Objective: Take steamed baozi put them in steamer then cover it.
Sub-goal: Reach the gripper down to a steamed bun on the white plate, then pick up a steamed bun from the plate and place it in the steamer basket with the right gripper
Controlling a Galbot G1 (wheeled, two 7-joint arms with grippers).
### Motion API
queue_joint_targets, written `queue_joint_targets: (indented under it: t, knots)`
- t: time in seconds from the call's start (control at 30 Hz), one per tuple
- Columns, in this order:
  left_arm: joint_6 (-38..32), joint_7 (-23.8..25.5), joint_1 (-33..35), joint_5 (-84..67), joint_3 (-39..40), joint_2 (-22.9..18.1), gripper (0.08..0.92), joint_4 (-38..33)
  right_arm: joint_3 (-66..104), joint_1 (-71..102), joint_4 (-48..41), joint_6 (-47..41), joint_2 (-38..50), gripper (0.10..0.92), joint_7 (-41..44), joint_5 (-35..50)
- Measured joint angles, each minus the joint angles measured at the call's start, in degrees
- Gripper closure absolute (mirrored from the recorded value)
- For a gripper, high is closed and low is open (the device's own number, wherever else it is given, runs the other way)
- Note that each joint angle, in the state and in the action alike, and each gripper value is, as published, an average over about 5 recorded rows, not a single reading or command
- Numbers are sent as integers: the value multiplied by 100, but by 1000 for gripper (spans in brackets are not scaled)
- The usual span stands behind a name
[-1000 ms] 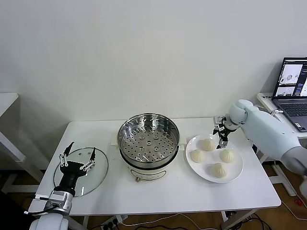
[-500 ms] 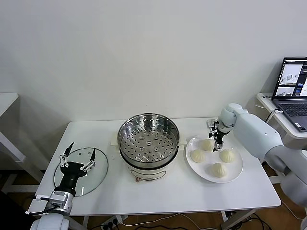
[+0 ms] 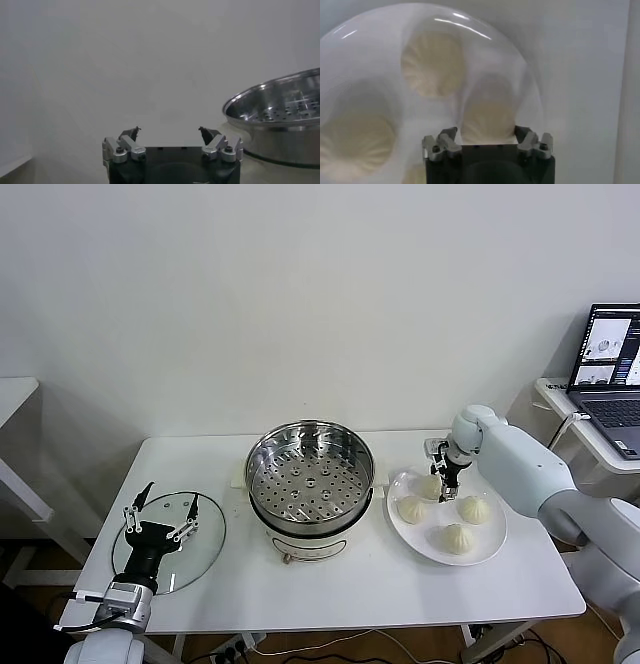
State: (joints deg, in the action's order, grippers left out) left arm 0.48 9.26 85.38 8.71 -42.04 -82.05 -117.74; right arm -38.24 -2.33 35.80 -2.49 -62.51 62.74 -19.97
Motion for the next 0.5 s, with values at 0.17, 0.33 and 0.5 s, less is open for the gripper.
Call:
queue_joint_targets:
  t: [0.17, 0.33, 0.5]
  knots:
    - [2, -11, 1, -1, 2, -12, 177, -5, -67, -66, 125, 3, 84, 314, 27, 88]
    - [15, -30, 15, -9, -2, -10, 177, -50, -299, -300, 537, 9, 360, 328, 107, 411]
    - [42, -43, 31, -13, -1, 13, 177, -104, -757, -841, 1226, 166, 752, 330, 245, 864]
